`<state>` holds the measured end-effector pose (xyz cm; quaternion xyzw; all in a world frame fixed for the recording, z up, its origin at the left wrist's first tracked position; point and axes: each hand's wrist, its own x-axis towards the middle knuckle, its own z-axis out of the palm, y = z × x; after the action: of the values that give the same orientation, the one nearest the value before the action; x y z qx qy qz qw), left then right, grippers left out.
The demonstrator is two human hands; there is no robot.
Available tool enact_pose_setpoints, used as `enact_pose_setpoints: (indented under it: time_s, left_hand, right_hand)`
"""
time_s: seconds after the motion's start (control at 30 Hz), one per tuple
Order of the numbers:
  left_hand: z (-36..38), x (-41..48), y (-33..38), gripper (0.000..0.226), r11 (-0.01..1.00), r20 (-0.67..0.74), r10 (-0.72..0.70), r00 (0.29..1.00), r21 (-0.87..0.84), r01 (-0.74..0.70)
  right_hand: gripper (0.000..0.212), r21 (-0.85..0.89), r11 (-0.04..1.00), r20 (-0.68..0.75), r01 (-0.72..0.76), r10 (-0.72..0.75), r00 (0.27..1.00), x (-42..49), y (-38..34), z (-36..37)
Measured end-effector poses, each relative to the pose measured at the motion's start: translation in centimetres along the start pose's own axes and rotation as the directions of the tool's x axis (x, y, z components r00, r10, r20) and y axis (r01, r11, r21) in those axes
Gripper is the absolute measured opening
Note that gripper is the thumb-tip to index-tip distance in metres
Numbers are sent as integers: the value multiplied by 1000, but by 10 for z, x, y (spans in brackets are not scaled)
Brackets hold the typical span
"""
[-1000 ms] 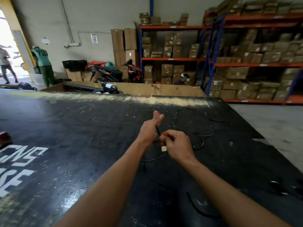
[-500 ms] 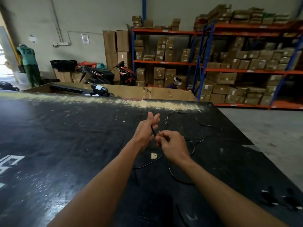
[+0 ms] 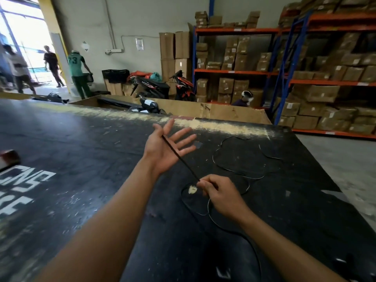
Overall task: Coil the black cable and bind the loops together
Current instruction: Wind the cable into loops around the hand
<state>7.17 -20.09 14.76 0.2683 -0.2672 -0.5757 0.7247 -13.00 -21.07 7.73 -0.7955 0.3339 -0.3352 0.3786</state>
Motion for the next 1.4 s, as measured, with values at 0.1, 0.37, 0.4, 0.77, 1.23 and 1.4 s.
enact_pose_setpoints:
  time_s: [0.1, 0.37, 0.4, 0.77, 1.23, 1.4]
  left_hand:
    - [-13, -9, 20, 60, 999, 39, -23, 999, -23, 24]
    - [-47, -28, 57, 58, 987, -30, -5, 1000, 163, 10]
    - [-49, -31, 61, 57, 988, -13, -5, 1000, 154, 7]
    - [-21, -34, 69, 53, 991, 259, -118, 959, 93, 96]
    - [-24, -35, 30, 61, 599, 170, -738, 653, 611, 518]
    - [-34, -35, 26, 58, 509, 33, -758, 651, 655, 559]
  right_hand:
    - [25, 82, 997, 57, -10, 6, 998, -8, 11, -1]
    - [24, 145, 985, 22, 93, -97, 995, 18, -2, 11]
    - [24, 148, 984, 12, 96, -99, 995, 21, -2, 14]
    - [22, -91, 991, 35, 101, -98, 995, 40, 2, 40]
    - [19, -754, 585, 191, 299, -241, 952, 117, -52, -36]
    - [26, -803, 524, 133, 283, -306, 943, 135, -68, -61]
